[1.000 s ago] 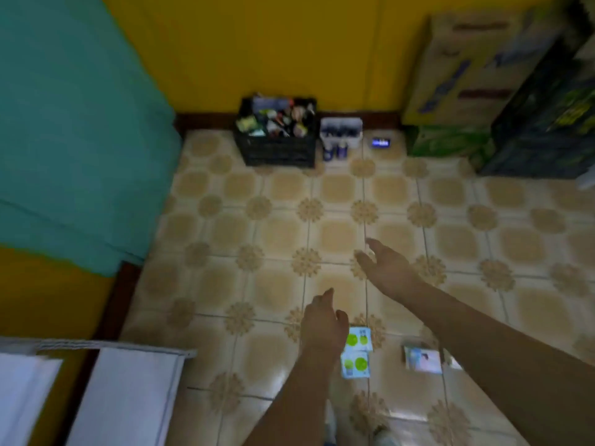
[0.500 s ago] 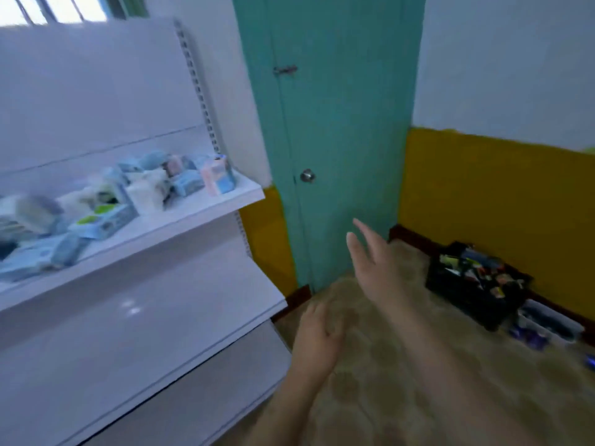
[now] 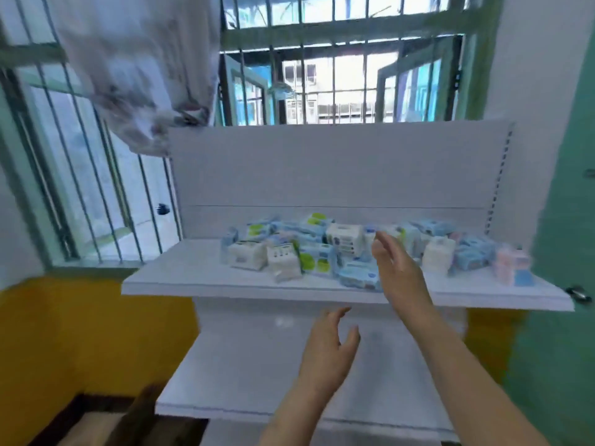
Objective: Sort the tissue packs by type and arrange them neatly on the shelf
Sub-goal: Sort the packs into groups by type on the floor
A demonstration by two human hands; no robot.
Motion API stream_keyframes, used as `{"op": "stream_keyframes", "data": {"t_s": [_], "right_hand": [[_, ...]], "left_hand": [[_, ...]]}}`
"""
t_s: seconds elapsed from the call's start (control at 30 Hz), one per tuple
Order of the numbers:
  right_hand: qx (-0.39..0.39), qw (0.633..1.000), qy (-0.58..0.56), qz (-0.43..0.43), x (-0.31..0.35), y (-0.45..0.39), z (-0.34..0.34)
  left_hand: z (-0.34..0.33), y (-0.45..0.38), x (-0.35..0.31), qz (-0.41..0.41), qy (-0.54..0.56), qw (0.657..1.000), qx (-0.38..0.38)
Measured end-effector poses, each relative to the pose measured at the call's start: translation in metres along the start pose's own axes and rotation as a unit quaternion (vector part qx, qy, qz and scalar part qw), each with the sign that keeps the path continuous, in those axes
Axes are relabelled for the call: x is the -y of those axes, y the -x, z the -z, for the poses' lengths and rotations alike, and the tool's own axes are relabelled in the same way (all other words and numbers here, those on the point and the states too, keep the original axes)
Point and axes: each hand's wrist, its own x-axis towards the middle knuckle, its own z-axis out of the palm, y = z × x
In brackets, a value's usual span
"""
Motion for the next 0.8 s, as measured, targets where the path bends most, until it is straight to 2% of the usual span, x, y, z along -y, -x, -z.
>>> {"op": "stream_keyframes", "data": {"t_s": [0.13, 0.27, 0.5, 0.6, 0.8], "right_hand": [[0.04, 0.999, -0.008, 0.018, 0.028, -0.017, -0.101], [0.084, 0.996, 0.018, 0.028, 0.034, -0.033, -0.174], [0.131, 0.991, 0.035, 0.01, 0.019, -0.096, -0.265], [0.149, 0.985, 0.083, -0.002, 0.002, -0.143, -0.299], [0.236, 0.955, 0.173, -0.051, -0.025, -0.244, -0.345]], "left_hand": [[0.095, -0.021, 0.053, 0.025, -0.001, 0.998, -0.061], [0.154, -0.042, 0.097, 0.055, 0.013, 0.993, -0.1], [0.202, -0.107, 0.163, 0.082, 0.017, 0.985, -0.15], [0.214, -0.144, 0.193, 0.089, 0.012, 0.982, -0.166], [0.233, -0.228, 0.237, 0.125, -0.024, 0.975, -0.184]]}}
